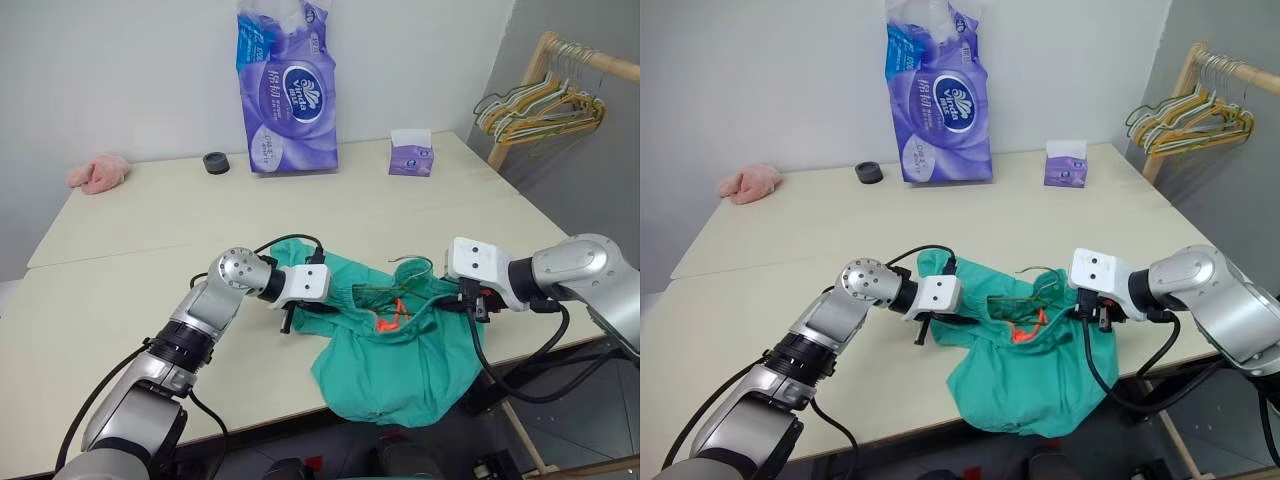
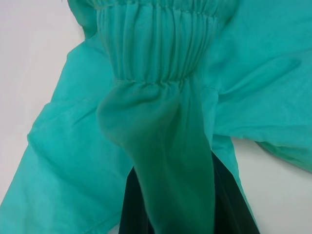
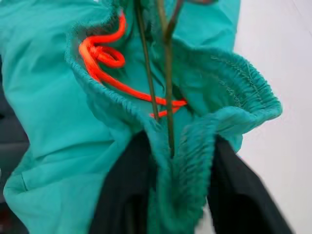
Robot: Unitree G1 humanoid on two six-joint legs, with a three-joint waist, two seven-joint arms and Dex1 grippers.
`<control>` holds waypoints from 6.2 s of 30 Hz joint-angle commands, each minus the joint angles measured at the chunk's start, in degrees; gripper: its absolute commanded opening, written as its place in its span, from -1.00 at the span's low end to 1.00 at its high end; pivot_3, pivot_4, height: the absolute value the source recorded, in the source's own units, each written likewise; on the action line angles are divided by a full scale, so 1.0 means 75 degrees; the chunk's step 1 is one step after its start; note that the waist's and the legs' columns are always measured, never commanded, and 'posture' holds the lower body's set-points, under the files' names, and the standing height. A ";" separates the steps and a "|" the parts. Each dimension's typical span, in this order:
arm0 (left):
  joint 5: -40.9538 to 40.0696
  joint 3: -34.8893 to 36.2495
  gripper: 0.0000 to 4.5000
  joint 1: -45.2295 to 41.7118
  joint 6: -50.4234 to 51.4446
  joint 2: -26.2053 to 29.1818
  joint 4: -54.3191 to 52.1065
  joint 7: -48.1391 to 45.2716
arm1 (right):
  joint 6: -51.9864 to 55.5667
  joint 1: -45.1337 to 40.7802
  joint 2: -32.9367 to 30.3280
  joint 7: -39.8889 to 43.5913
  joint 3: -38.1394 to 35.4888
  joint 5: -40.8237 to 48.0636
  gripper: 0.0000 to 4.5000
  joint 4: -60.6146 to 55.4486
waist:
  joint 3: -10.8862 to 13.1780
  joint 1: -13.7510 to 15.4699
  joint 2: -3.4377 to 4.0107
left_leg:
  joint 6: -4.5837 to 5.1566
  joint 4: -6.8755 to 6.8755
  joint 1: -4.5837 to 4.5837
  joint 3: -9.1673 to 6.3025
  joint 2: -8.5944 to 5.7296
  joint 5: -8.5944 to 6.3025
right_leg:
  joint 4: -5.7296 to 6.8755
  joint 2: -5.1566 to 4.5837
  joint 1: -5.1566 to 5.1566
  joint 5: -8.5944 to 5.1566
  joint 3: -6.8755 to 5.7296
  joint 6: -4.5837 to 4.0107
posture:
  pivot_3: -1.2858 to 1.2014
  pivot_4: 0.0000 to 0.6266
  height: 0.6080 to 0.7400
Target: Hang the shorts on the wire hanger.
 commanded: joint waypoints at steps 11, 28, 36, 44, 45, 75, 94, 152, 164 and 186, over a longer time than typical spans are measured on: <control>0.0176 -0.0094 -1.00 0.0052 -0.0054 -0.0204 -0.0084 0.0366 | 0.1390 0.1738 0.0011 -0.0680 -0.2688 0.0876 0.99 -0.0955 | -0.0001 0.0013 -0.0001 | 0.0000 -0.0002 -0.0001 -0.0001 0.0000 0.0000 | 0.0001 -0.0005 0.0003 0.0000 -0.0004 -0.0001 | -0.18 -0.86 1.00; 0.0057 -0.0059 -1.00 -0.0061 -0.0099 -0.0156 -0.0006 0.0249 | 0.1107 0.2524 0.1465 -0.1917 -0.1713 0.0356 0.99 0.0188 | -0.0004 -0.0015 0.0001 | 0.0000 -0.0003 0.0005 0.0002 -0.0004 0.0000 | 0.0005 -0.0005 0.0007 -0.0001 -0.0005 0.0000 | -0.18 -0.89 1.00; -0.0011 -0.0029 -1.00 -0.0037 -0.0125 -0.0099 -0.0043 0.0163 | -0.0495 0.1490 0.1252 -0.1174 -0.0076 -0.0945 0.92 0.1576 | -0.0004 -0.0025 0.0001 | 0.0000 -0.0003 0.0005 0.0001 -0.0005 0.0000 | 0.0004 -0.0005 0.0006 -0.0001 -0.0007 0.0000 | -0.17 -0.90 1.00; -0.0325 0.0142 -1.00 0.0025 -0.0022 -0.0034 -0.0077 0.0045 | -0.1055 0.1257 0.1157 -0.0553 0.0006 -0.1278 -0.23 0.1552 | -0.0004 -0.0023 0.0001 | -0.0001 -0.0001 0.0005 -0.0001 -0.0005 0.0001 | 0.0005 -0.0005 0.0006 0.0000 -0.0007 -0.0001 | -0.16 -0.89 1.00; -0.0468 0.0212 -1.00 0.0032 0.0080 -0.0041 -0.0077 -0.0008 | -0.1035 0.1278 0.1127 -0.0479 -0.0039 -0.1243 -0.36 0.1382 | -0.0003 -0.0017 0.0002 | -0.0001 -0.0001 0.0005 -0.0001 -0.0005 0.0001 | 0.0005 -0.0005 0.0005 0.0000 -0.0007 -0.0001 | -0.16 -0.89 1.00; -0.1588 0.1114 0.32 -0.1258 0.0921 0.0118 0.2085 -0.1441 | 0.0103 0.1792 0.0231 0.0135 -0.1566 -0.0065 -1.00 -0.0910 | -0.0006 -0.0122 0.0004 | -0.0003 0.0000 0.0001 -0.0008 -0.0005 0.0001 | 0.0003 -0.0007 0.0002 -0.0002 -0.0017 -0.0003 | -0.19 -0.97 1.00; -0.0982 0.1287 -0.99 -0.2004 -0.0743 -0.0330 0.4267 -0.0761 | 0.0111 0.2533 -0.0258 0.0123 -0.1823 0.0103 -1.00 -0.1226 | -0.0010 -0.0180 0.0003 | -0.0002 0.0001 -0.0005 -0.0008 -0.0005 0.0001 | 0.0002 -0.0010 -0.0002 -0.0002 -0.0018 -0.0002 | -0.20 -0.94 1.00; -0.3761 0.1389 0.16 -0.0256 0.3567 -0.0422 -0.2312 -0.0381 | 0.6162 0.4259 0.3196 -0.3338 -0.7549 0.3025 -1.00 -0.2363 | 0.0000 -0.0088 0.0039 | 0.0000 0.0003 -0.0001 -0.0006 -0.0010 0.0000 | 0.0019 -0.0013 0.0005 -0.0004 -0.0014 -0.0001 | -0.27 -0.76 1.00; -0.3320 0.0423 0.16 -0.0906 0.2644 -0.1798 -0.1981 -0.0309 | 0.6162 0.4055 0.1553 -0.7087 -1.0508 0.5947 -1.00 0.0298 | 0.0254 -0.0621 0.0137 | 0.0033 -0.0010 -0.0001 0.0066 -0.0019 -0.0012 | 0.0009 0.0017 0.0027 -0.0018 0.0064 0.0015 | -0.34 -0.57 1.00; -0.2353 0.0461 0.16 -0.2214 0.1369 -0.4184 -0.1508 0.2434 | 0.4298 -0.0744 -0.2710 -0.7676 -0.6754 0.3205 -1.00 0.7635 | 0.0785 -0.1284 0.0164 | 0.0195 -0.0023 0.0158 0.0395 -0.0018 -0.0107 | -0.0114 0.0065 0.0129 -0.0041 0.0380 0.0223 | -0.29 -0.44 1.00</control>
